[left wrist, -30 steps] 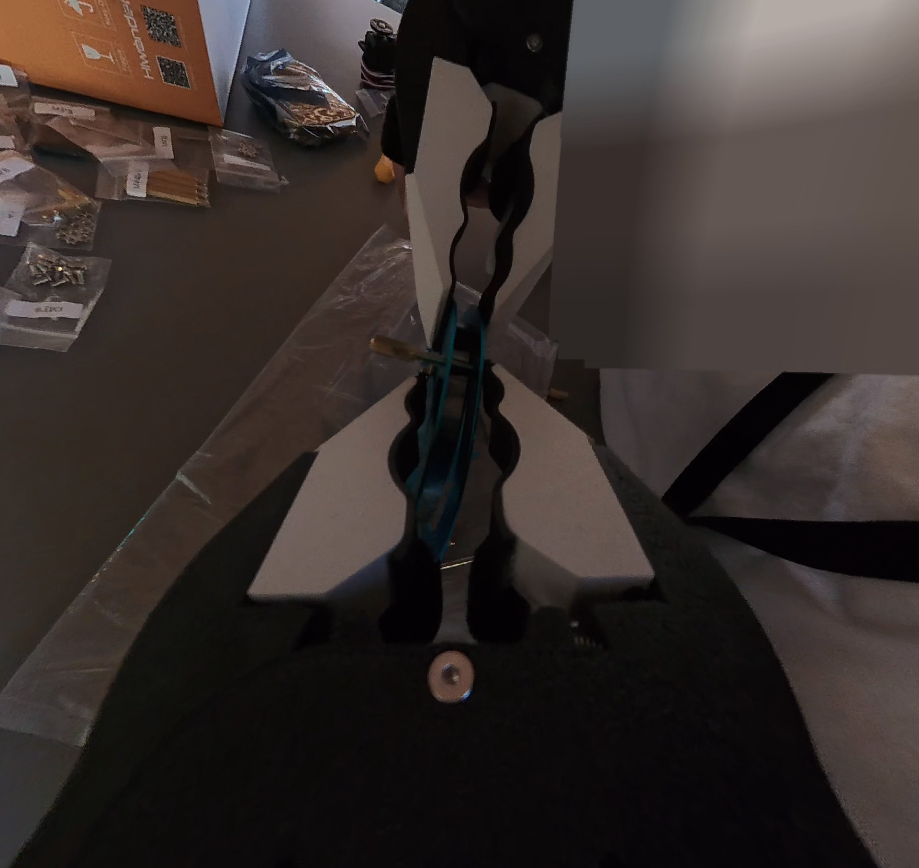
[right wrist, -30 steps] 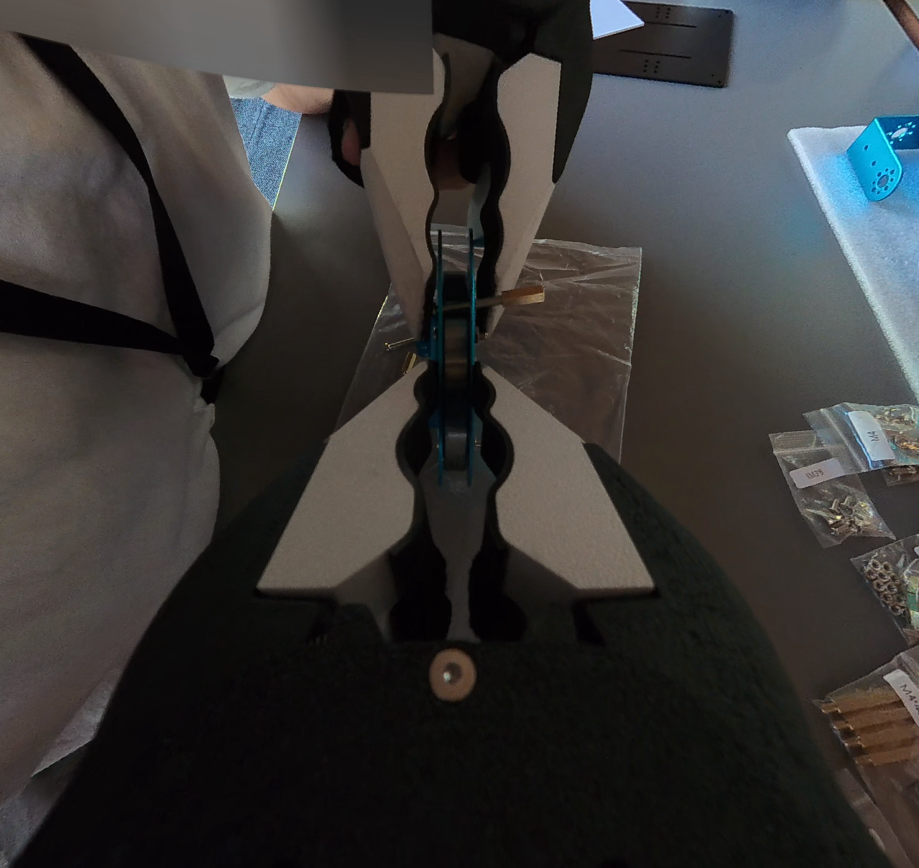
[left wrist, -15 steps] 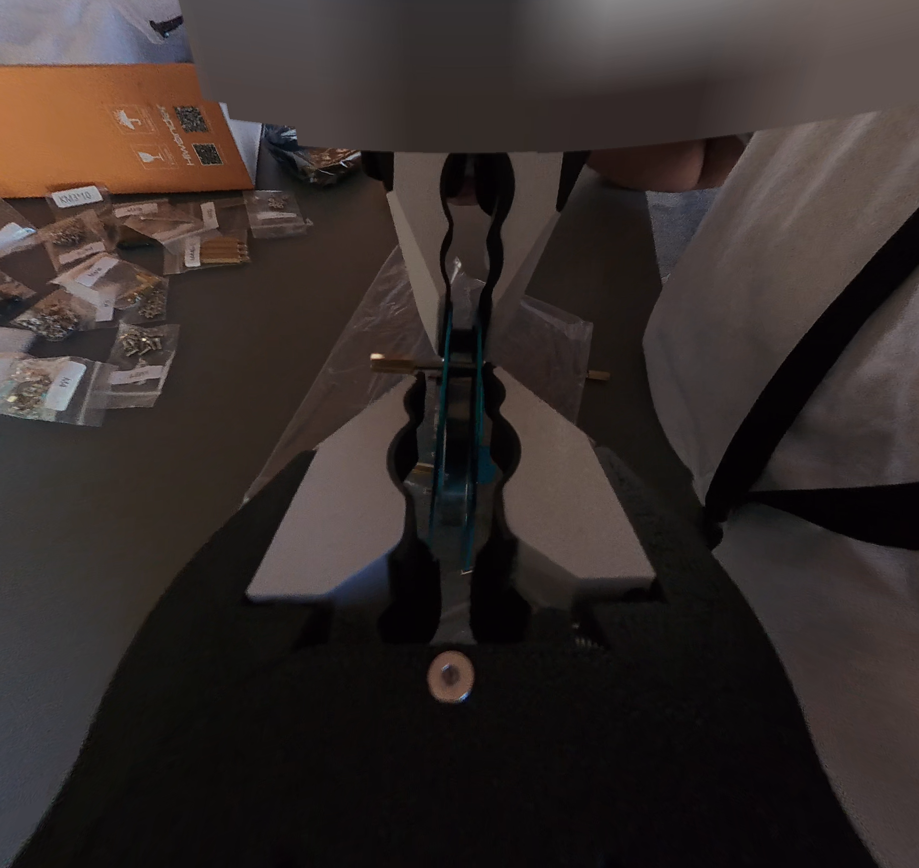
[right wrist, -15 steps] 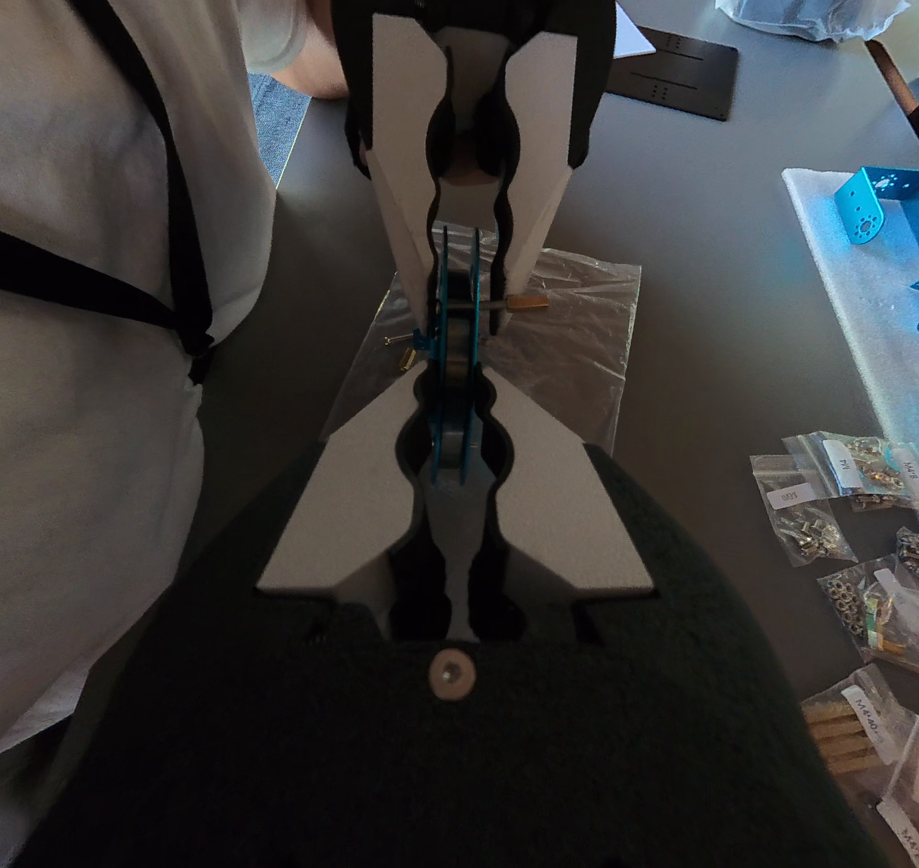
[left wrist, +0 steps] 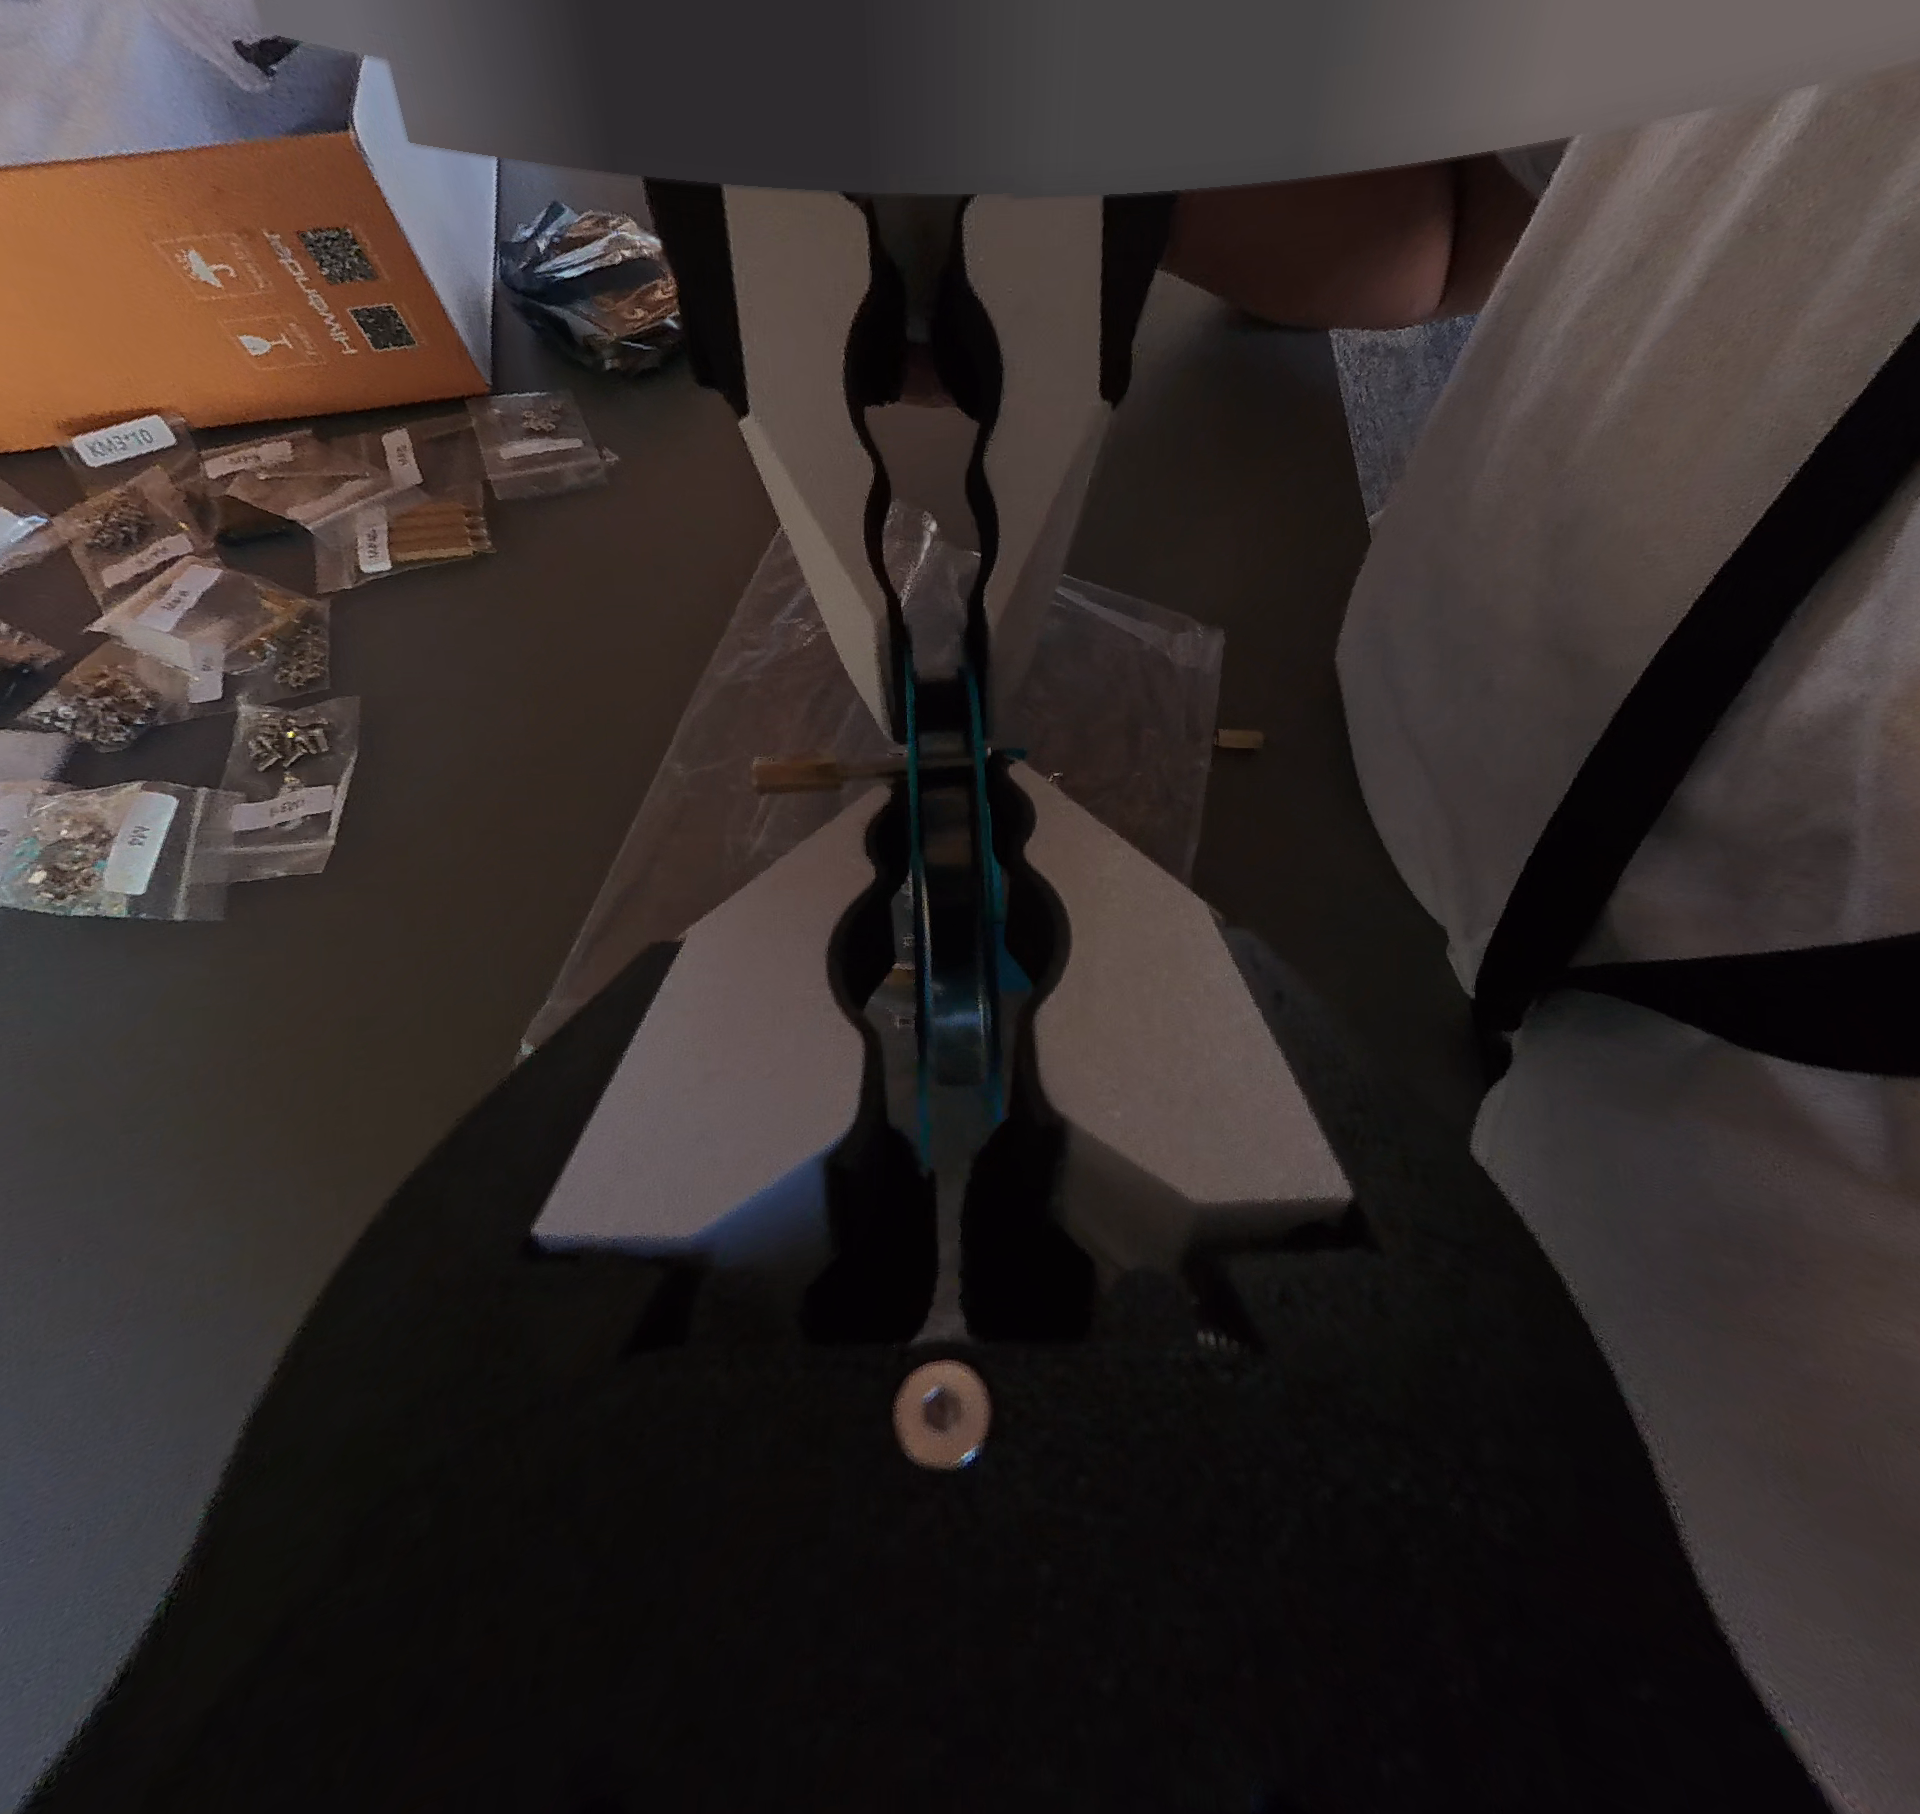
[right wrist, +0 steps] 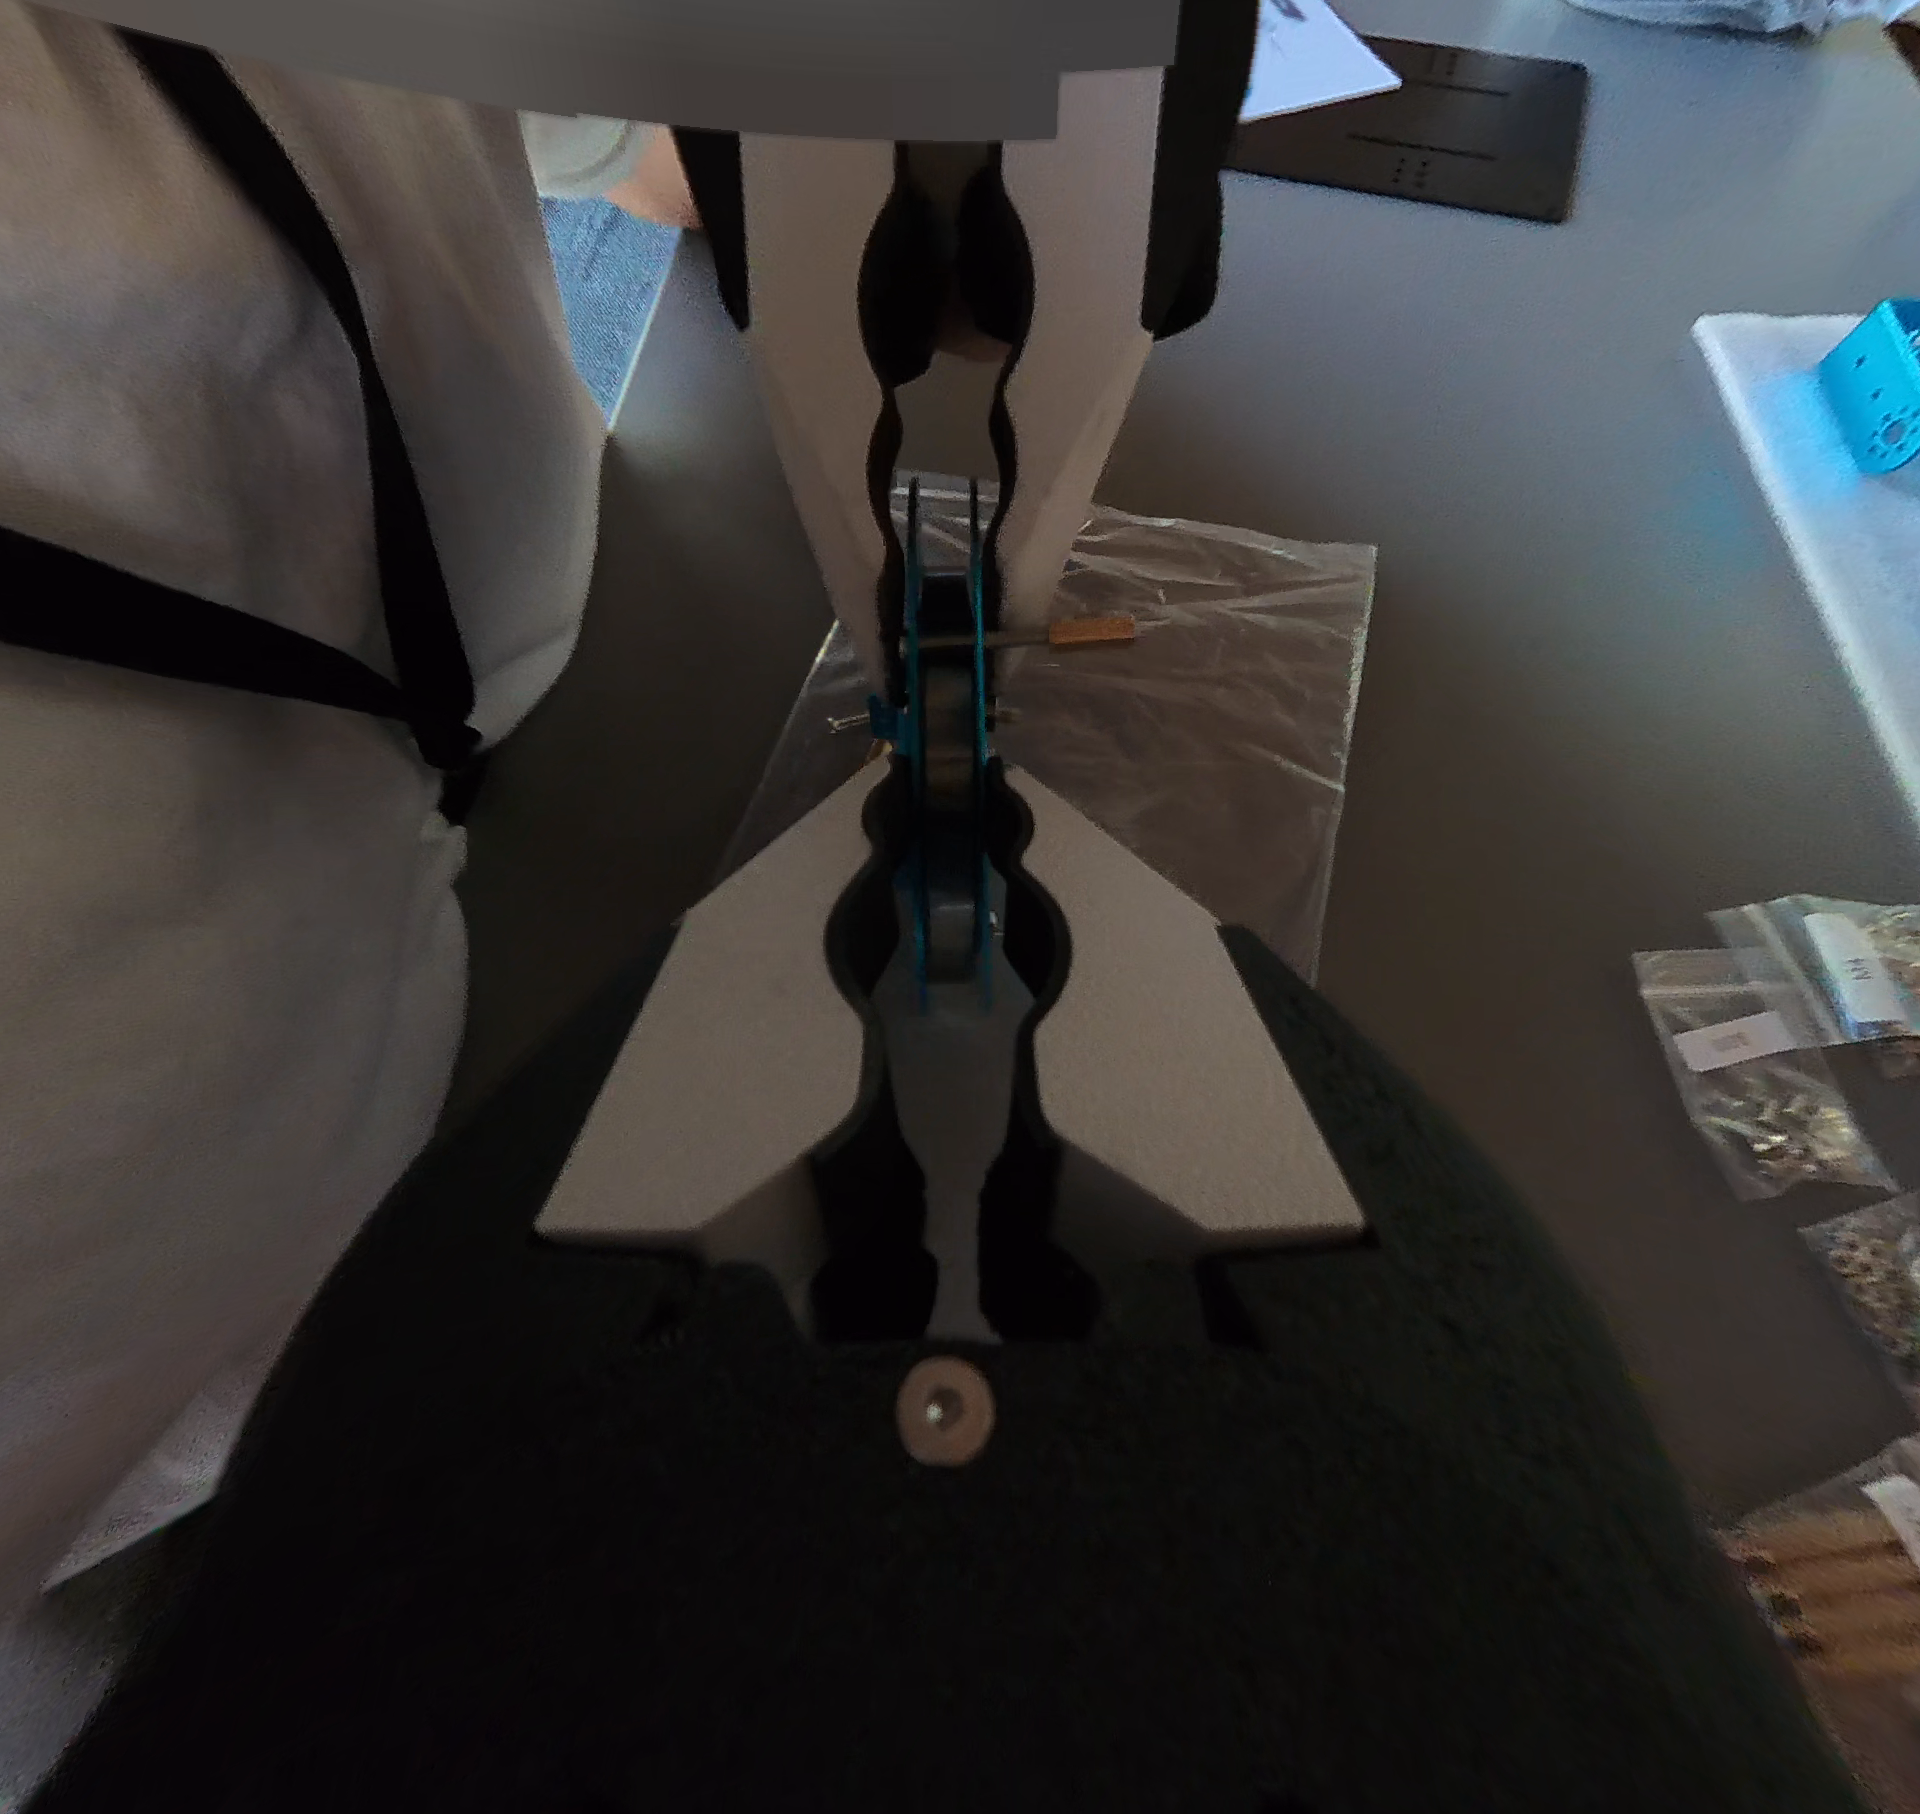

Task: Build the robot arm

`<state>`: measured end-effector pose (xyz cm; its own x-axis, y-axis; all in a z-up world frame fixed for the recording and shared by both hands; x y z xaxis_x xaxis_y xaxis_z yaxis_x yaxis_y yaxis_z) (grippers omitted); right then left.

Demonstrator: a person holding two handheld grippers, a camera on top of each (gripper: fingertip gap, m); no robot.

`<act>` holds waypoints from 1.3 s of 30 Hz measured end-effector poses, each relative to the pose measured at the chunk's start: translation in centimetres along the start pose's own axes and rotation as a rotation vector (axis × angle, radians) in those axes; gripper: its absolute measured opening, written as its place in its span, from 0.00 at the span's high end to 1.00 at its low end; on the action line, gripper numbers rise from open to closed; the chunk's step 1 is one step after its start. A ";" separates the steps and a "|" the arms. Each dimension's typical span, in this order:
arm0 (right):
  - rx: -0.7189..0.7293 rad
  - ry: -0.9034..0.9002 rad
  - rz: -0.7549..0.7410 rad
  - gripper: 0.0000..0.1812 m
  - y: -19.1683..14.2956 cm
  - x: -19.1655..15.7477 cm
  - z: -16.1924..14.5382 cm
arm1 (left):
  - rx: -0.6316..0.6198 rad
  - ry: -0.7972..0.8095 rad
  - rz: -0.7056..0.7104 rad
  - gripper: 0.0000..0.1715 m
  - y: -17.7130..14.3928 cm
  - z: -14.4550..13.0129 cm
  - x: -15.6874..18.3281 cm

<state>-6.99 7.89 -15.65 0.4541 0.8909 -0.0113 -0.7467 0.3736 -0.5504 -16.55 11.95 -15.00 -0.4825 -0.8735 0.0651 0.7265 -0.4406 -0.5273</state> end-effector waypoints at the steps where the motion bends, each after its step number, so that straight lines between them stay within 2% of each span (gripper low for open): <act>1: 0.007 0.023 0.014 0.93 0.0 0.1 -0.1 | 0.003 0.012 0.002 0.91 0.0 0.0 0.0; 9: 0.016 -0.056 0.003 0.88 -0.2 -0.1 -0.5 | 0.016 0.035 0.011 0.91 -0.2 -0.3 0.0; 11: -0.009 -0.063 -0.013 0.93 0.0 -0.1 -0.4 | 0.016 0.037 0.005 0.91 -0.2 -0.3 0.1; 17: -0.059 -0.144 -0.033 0.93 0.2 -0.5 0.2 | 0.007 0.010 -0.025 0.91 -0.6 -0.4 0.3; 22: -0.093 -0.175 -0.004 0.93 0.6 -0.3 0.8 | 0.013 0.022 0.034 0.91 -1.1 -0.8 0.7; 32: 0.023 -0.077 0.066 0.93 2.0 -0.8 2.2 | 0.102 0.025 0.143 0.92 -2.0 -2.0 2.2; 39: -0.137 -0.131 0.063 0.93 2.8 -1.1 2.3 | 0.120 0.027 0.150 0.91 -2.2 -2.4 2.5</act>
<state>-10.74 8.54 -15.29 0.3346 0.9408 0.0549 -0.6945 0.2856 -0.6604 -20.53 11.23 -15.65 -0.3760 -0.9261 -0.0303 0.8437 -0.3287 -0.4244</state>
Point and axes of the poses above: each gripper's, where its closed fingertips meet, y out along the fingers, z out of its top, x = y × z across the jaws, the point moved 6 cm from there along -y, back along the fingers, and after that the axes turned 3 degrees about -z, right-handed, at the moved point
